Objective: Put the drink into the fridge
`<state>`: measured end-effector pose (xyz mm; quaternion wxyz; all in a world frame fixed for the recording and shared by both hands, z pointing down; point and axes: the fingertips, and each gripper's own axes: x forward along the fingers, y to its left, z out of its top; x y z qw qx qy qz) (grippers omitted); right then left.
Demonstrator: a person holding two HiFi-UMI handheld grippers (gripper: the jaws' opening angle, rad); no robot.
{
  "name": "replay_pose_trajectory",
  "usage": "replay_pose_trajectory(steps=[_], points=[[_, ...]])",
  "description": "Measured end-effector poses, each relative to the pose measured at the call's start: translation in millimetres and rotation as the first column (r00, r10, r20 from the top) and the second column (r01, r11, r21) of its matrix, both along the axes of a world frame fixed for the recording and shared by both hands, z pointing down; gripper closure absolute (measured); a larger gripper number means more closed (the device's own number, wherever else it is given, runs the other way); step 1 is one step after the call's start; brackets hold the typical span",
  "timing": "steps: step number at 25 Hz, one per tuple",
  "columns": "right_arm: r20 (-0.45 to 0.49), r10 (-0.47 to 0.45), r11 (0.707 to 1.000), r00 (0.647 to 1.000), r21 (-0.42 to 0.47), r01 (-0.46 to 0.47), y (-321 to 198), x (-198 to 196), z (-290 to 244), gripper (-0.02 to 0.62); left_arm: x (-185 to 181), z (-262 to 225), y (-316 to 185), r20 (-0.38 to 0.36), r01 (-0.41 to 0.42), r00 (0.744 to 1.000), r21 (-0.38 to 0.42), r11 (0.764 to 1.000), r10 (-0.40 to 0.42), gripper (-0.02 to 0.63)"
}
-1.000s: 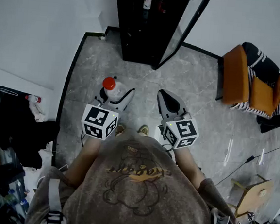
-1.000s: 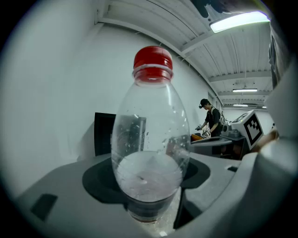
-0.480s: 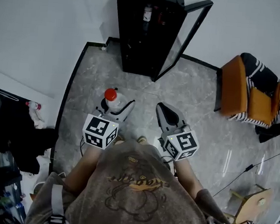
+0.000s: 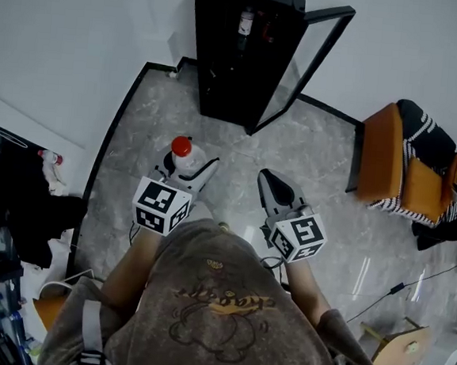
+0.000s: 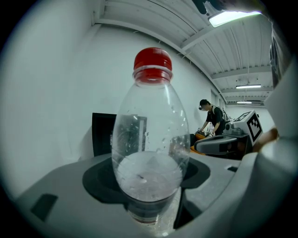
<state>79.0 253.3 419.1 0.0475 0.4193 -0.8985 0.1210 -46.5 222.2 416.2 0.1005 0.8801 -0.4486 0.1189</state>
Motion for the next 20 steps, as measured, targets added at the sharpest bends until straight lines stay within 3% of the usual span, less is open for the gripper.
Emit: replay_pose_trajectory(steps=[20], points=[[0.029,0.012,0.999,1.000,-0.045,-0.011,-79.1,9.8,14.6,0.575,25.2,16.6,-81.2,-0.007,-0.010,1.000,-0.027,1.000,0.010,0.298]])
